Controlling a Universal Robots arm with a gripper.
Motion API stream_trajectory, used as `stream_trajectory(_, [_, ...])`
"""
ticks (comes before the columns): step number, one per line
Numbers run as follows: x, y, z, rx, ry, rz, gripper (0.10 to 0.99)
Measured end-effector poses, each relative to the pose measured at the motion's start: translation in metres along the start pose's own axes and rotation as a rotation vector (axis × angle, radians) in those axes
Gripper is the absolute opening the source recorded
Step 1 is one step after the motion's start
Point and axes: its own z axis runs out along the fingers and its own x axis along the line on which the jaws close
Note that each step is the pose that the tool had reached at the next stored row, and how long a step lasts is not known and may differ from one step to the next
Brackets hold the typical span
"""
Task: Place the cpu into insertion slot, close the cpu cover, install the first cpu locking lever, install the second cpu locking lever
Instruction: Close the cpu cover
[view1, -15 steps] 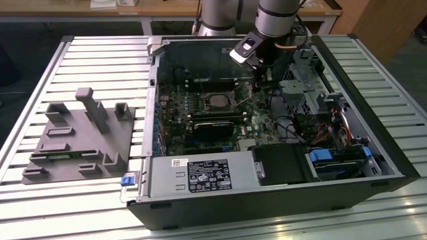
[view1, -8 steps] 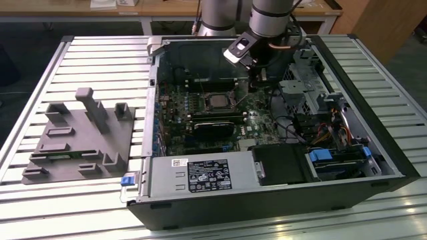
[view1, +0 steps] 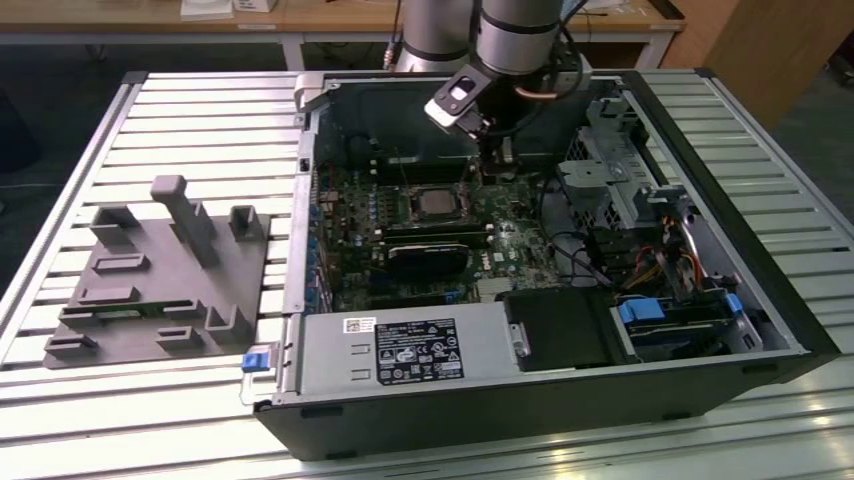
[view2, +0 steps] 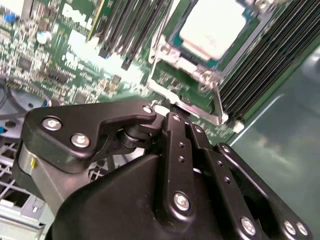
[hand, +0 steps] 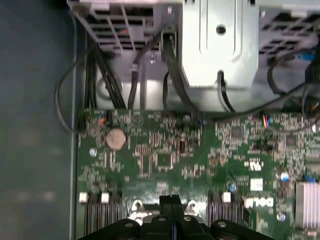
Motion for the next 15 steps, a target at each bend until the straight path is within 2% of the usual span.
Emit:
stream_trajectory(7, [0.0000, -0.0185, 0.0000, 0.000, 0.0002, 0.001, 0.106])
stream_trajectory(15, [0.0000, -0.0326, 0.0008, 0.000, 0.0004, 0.001, 0.106])
